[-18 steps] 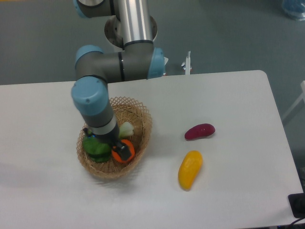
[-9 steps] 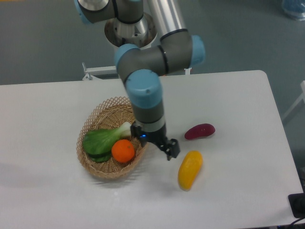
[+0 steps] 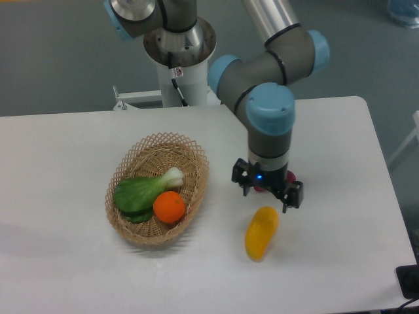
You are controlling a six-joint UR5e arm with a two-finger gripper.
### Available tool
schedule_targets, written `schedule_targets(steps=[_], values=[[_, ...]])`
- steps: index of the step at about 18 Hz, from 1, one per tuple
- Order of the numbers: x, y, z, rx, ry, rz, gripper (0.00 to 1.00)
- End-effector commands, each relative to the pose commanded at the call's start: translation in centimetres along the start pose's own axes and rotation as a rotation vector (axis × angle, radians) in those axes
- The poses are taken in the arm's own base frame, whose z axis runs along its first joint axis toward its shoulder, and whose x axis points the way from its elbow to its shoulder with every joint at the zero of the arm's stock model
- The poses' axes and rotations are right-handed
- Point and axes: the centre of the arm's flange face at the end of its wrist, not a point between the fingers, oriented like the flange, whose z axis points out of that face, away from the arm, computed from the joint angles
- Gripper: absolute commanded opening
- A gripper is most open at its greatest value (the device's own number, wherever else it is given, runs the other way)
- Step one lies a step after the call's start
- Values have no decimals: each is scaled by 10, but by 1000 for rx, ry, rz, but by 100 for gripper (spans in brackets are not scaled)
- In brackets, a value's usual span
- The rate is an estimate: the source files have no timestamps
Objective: Place the orange in the basket
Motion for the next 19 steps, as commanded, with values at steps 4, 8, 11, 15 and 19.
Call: schedule_targets(steps=[4, 8, 11, 15, 19], values=[[-10, 24, 6, -13, 6, 8, 100], [-20, 39, 6, -18, 5, 5, 100], [-21, 45, 8, -25, 9, 41, 100], [-20, 46, 8, -27, 11, 41, 100], [-20, 46, 9, -29, 12, 41, 100]])
